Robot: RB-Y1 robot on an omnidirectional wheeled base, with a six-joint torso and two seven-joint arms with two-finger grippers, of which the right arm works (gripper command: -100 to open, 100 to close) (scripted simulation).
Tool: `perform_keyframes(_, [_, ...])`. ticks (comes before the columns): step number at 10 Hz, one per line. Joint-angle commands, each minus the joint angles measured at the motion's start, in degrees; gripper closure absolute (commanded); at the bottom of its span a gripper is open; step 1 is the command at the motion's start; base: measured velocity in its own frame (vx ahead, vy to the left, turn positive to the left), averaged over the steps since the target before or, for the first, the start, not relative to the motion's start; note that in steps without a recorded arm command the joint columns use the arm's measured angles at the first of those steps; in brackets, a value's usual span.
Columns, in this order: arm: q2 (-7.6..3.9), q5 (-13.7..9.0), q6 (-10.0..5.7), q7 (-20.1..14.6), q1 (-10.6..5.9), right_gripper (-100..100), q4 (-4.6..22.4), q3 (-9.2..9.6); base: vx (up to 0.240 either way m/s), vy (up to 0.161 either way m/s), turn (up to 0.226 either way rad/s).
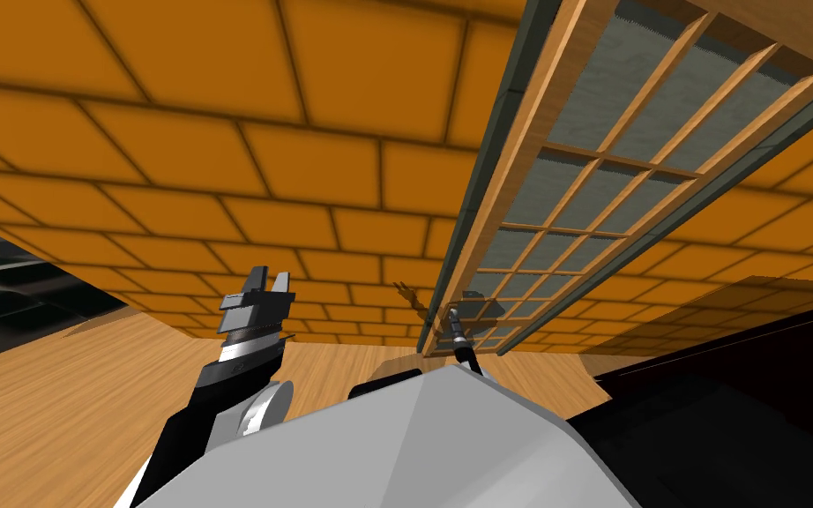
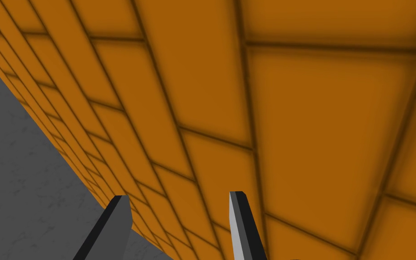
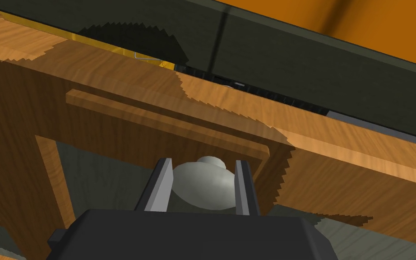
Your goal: Pull the door open
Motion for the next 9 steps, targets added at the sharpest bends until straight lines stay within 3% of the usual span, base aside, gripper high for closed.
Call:
perform_keyframes(1, [-1.83,-0.66,-0.39,-0.8,0.22,100,1.78,-1.26,0.005,0.004,0.013])
perform_keyframes(3, [-1.83,-0.66,-0.39,-0.8,0.22,100,0.39,-1.26,-0.002,0.002,-0.011])
perform_keyframes(4, [-0.5,-0.36,0.31,-2.52,-0.55,100,0.07,0.45,-0.022,0.011,0.086])
perform_keyframes(9, [-0.87,-1.81,-0.07,-10.04,-0.6,100,-0.14,1.61,-0.041,-0.016,0.063])
